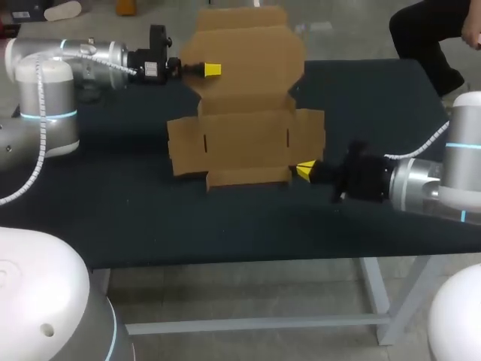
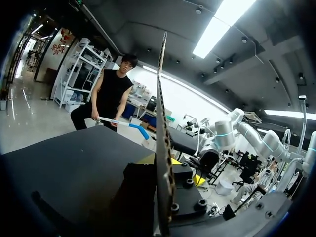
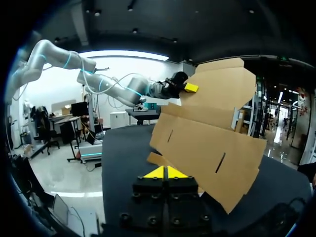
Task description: Assemble the packaging by folding the flat box into shape, placing the metal phone stand inside, and closing the box properly
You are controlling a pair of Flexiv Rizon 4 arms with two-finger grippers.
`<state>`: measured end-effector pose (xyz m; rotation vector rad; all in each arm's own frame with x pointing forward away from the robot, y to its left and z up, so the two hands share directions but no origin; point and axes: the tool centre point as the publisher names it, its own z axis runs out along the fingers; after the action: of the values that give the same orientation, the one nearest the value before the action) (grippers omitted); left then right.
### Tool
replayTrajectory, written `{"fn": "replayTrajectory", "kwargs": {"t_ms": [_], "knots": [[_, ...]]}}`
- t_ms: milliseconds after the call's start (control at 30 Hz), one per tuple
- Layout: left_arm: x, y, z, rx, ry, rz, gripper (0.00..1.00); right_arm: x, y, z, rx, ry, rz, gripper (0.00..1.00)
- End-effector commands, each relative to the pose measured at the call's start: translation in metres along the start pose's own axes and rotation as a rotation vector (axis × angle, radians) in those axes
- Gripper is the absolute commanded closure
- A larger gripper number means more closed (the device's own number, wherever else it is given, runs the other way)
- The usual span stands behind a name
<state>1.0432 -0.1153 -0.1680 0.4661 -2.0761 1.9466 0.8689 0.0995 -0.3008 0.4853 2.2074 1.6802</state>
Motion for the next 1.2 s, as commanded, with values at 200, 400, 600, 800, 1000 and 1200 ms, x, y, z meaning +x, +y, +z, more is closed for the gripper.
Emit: {"fn": "replayTrajectory", "kwargs": {"t_ms": [200, 400, 600, 800, 1000, 1200], "knots": [[0.002, -0.004, 0.001, -0.027, 0.019, 0.021, 1.0, 0.003, -0.001, 0.012, -0.002, 0.007, -0.014, 1.0], [0.002, -0.005, 0.004, -0.047, 0.017, 0.031, 1.0, 0.004, -0.002, 0.018, 0.012, 0.013, -0.022, 1.0], [-0.004, -0.002, 0.003, -0.047, 0.012, 0.014, 1.0, 0.006, -0.004, 0.023, 0.019, 0.02, -0.021, 1.0], [-0.006, -0.001, 0.0, -0.034, 0.006, 0.025, 1.0, 0.007, -0.004, 0.026, 0.026, 0.02, -0.026, 1.0], [-0.006, 0.002, 0.0, -0.034, -0.008, 0.048, 1.0, 0.012, -0.008, 0.033, 0.042, 0.012, -0.045, 1.0], [-0.006, 0.004, 0.001, -0.027, -0.037, 0.065, 1.0, 0.012, -0.014, 0.038, 0.062, -0.024, -0.025, 1.0]]}}
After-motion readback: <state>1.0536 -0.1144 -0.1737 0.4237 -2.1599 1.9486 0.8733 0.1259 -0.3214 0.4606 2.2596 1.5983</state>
